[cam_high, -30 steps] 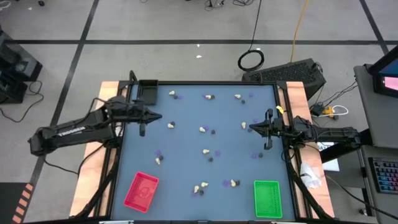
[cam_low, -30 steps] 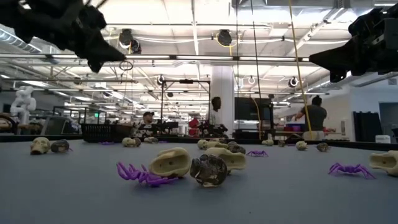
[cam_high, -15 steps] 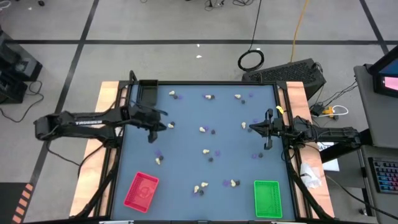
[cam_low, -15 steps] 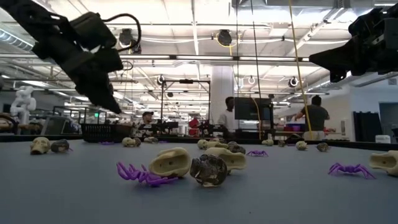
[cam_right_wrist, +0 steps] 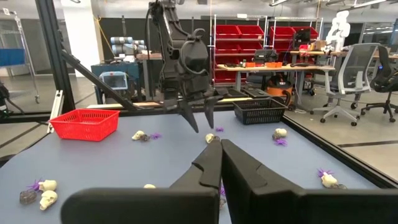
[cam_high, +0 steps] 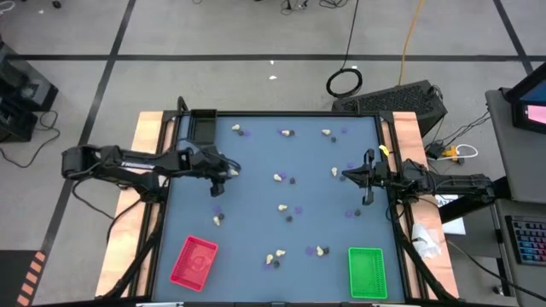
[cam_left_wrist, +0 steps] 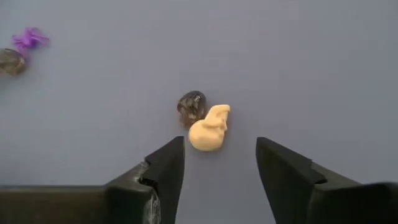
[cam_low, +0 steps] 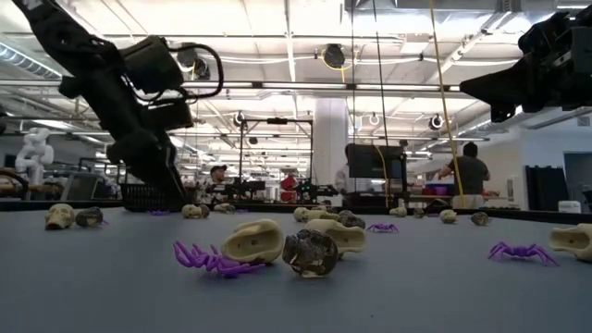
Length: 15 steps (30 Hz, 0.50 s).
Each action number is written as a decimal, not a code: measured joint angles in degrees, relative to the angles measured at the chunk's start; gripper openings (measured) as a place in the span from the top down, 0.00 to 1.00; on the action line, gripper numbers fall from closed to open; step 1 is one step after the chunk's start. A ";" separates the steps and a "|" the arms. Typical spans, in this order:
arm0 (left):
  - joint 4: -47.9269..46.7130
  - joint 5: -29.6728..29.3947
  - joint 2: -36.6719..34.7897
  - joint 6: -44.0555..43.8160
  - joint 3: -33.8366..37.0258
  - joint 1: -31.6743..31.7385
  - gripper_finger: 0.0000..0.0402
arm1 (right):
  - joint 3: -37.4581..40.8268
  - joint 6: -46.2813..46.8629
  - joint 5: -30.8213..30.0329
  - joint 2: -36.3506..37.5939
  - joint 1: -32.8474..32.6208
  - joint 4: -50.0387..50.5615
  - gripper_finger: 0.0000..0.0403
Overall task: Sort Halloween decoration
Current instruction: Put the white skull toy into the black bin
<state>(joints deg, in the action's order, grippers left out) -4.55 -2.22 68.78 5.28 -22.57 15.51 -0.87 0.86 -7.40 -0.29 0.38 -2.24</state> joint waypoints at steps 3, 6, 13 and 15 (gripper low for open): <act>2.46 0.02 2.65 0.00 0.00 0.00 0.51 | 0.00 -0.01 0.00 0.00 0.02 0.00 1.00; 5.86 0.10 5.66 -0.23 0.00 0.00 0.51 | 0.00 -0.01 0.00 0.00 0.02 0.00 1.00; 9.91 -1.25 10.52 -0.33 -0.04 0.00 0.52 | 0.00 0.00 0.00 0.00 0.01 0.00 1.00; 10.27 -1.31 10.72 -0.35 -0.07 0.00 0.52 | -0.02 -0.02 0.00 0.02 0.00 0.00 1.00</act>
<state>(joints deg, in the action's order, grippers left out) 5.72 -3.53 79.50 4.93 -22.63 15.51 -0.88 0.84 -7.40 -0.27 0.38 -2.24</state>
